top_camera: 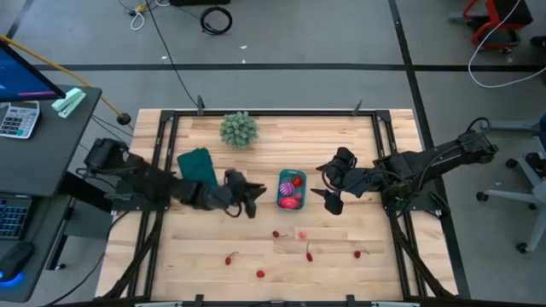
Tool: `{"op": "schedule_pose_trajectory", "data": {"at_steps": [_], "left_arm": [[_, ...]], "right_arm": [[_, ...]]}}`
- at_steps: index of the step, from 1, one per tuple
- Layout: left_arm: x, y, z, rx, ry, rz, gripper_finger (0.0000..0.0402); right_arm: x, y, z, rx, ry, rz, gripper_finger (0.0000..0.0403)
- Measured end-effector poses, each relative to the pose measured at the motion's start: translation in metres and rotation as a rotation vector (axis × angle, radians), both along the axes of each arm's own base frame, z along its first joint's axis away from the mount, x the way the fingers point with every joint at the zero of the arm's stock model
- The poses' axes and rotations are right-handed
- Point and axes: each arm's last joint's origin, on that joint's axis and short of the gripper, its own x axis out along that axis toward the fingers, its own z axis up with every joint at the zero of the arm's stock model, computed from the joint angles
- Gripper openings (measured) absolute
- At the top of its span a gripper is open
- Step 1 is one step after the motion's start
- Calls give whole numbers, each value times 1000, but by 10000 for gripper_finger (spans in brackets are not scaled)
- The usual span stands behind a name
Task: Pick and placing Produce into tupperware
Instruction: Put the pink peach into the blue bin
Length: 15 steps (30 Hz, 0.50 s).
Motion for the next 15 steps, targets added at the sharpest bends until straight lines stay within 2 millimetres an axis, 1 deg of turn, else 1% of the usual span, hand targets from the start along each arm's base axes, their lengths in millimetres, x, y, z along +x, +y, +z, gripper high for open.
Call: {"op": "schedule_pose_trajectory", "data": {"at_steps": [4,7,10,15], "left_arm": [[6,18,1,0,-11,29,66],[17,23,-7,3,21,43,66],[40,23,-14,14,44,19,69],[85,22,-30,70,105,-38,69]], "right_arm": [[0,0,0,-13,1,1,336],[0,-1,1,-36,-8,-25,336],[0,-2,1,-54,-19,-48,336],[0,-2,1,-56,-20,-51,336]]}}
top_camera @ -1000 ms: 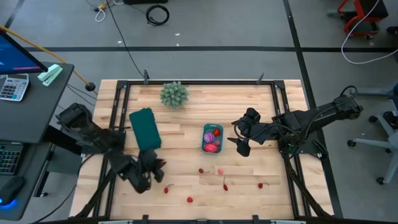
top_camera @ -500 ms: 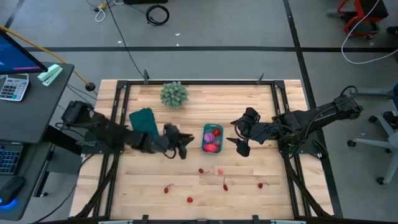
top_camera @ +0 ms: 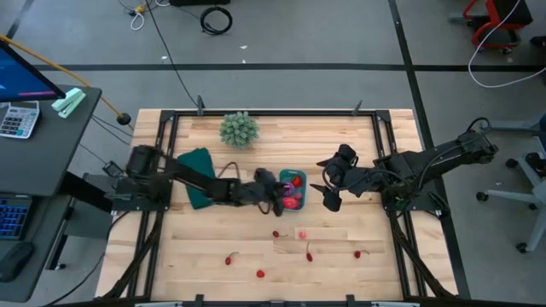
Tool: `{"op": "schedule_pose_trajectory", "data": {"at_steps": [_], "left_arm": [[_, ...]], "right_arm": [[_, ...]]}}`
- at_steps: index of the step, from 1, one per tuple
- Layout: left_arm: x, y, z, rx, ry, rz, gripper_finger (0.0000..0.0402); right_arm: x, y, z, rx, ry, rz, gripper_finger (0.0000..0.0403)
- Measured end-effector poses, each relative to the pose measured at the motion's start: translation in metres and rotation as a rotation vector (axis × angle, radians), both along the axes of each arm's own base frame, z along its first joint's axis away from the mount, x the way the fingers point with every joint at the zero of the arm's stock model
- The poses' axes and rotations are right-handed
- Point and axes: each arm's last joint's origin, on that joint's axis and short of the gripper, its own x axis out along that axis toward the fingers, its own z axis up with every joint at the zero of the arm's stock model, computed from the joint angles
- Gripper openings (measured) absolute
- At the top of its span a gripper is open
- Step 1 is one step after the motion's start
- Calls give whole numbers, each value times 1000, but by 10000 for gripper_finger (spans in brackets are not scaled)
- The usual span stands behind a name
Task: Pick and placing Produce into tupperware
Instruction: Put the pink peach into the blue bin, then put the red cherry into the blue bin
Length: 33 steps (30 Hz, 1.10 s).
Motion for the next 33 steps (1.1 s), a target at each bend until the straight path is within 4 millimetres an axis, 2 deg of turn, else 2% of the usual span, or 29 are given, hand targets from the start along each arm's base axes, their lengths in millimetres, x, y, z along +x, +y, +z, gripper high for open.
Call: {"op": "schedule_pose_trajectory", "data": {"at_steps": [5,9,17,26,30,33], "left_arm": [[38,2,-12,-20,28,-55,70],[51,8,-18,-16,111,-40,78],[52,11,-17,-9,149,-33,99],[50,7,-18,12,168,-51,142],[50,7,-16,18,170,-55,157],[48,7,-6,47,169,-69,162]], "right_arm": [[0,0,0,0,2,0,336],[-1,0,-1,-2,11,1,336],[-1,0,-1,-5,20,0,336],[-1,0,-1,-1,18,-2,336],[-3,1,-4,61,35,3,336],[-5,3,-7,126,74,21,336]]}}
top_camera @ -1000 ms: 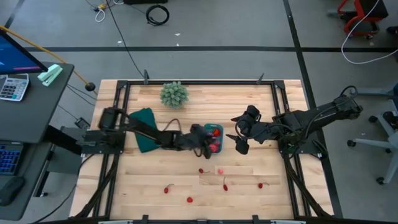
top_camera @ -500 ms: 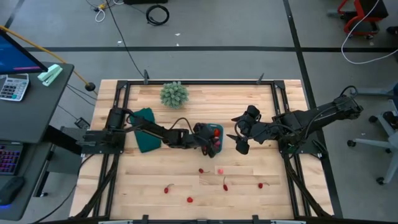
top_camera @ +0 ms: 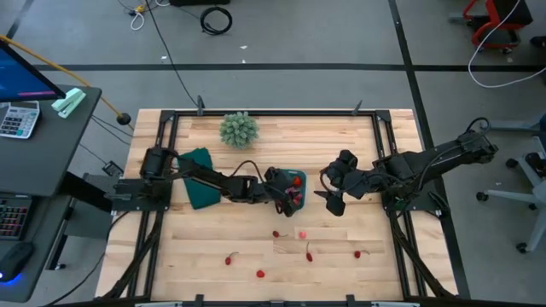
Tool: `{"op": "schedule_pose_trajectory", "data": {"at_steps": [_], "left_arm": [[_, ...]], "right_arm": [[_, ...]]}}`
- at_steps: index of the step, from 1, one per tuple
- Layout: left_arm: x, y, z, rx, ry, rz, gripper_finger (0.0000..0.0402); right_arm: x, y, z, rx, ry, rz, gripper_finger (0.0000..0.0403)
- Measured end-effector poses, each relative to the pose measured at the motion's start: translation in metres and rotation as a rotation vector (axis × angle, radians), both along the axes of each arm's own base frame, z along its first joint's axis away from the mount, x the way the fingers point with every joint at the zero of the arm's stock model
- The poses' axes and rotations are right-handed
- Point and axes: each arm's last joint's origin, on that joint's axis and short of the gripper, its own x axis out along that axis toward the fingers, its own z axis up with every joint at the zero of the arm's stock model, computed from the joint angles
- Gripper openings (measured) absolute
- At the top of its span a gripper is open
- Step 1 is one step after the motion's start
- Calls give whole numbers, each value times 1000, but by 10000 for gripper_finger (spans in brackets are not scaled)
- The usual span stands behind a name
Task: Pick and placing Produce into tupperware
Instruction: Put the red cherry into the blue bin
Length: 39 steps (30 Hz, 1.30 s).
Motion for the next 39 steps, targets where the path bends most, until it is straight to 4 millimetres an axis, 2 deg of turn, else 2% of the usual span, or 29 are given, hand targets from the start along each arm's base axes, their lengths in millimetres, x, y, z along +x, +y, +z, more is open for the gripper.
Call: {"op": "schedule_pose_trajectory", "data": {"at_steps": [6,12,16,21,24,28,34,39], "left_arm": [[-18,-1,40,11,38,-10,150],[-52,-12,95,16,51,-53,130],[-79,-27,128,41,35,-124,119],[-110,-43,153,51,36,-200,108],[-121,-54,159,66,45,-228,103],[-128,-67,156,95,70,-245,97],[-129,-79,148,114,117,-282,86],[-130,-81,148,123,117,-286,78]], "right_arm": [[-14,15,-15,109,86,-55,336],[-34,39,-55,275,237,-57,336],[-52,54,-85,399,329,-122,336],[-73,69,-108,512,404,-204,336],[-81,76,-109,549,415,-229,336],[-85,87,-105,585,357,-209,336],[-89,102,-100,556,219,-91,336],[-92,109,-96,504,132,-16,336]]}}
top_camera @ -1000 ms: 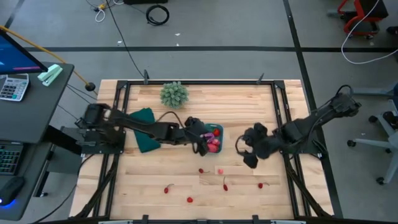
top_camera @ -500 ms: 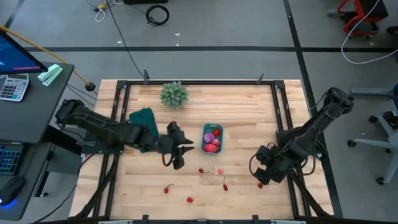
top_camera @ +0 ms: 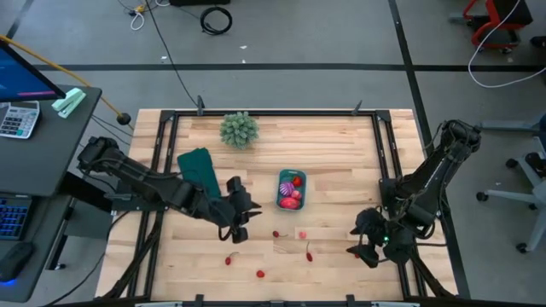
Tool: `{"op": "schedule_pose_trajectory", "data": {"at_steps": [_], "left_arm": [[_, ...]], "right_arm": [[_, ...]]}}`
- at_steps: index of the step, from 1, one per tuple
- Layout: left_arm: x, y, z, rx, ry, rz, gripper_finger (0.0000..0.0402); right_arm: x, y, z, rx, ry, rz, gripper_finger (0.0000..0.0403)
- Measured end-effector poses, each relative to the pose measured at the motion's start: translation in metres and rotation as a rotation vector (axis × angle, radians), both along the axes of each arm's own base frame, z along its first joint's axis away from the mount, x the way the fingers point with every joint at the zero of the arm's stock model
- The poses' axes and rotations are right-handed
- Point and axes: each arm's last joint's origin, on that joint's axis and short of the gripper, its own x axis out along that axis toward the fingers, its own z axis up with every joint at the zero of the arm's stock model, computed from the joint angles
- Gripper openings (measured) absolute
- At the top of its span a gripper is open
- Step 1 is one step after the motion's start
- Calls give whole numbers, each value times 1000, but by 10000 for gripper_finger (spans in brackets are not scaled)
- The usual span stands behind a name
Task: Pick and placing Produce into tupperware
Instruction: Put the red cherry into the blue bin
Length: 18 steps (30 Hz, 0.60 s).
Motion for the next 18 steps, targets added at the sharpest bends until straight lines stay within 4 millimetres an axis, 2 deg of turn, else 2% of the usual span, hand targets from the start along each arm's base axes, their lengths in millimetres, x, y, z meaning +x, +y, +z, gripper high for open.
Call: {"op": "schedule_pose_trajectory", "data": {"at_steps": [5,11,14,18], "left_arm": [[1,2,0,60,7,-31,73],[2,5,0,81,2,-8,76],[4,9,0,88,3,3,74],[5,15,0,129,13,-5,67]], "right_arm": [[3,-1,1,-48,-50,3,336],[13,-9,3,-81,-102,-85,336],[20,-15,5,-90,-163,-184,336],[24,-18,4,-56,-120,-189,336]]}}
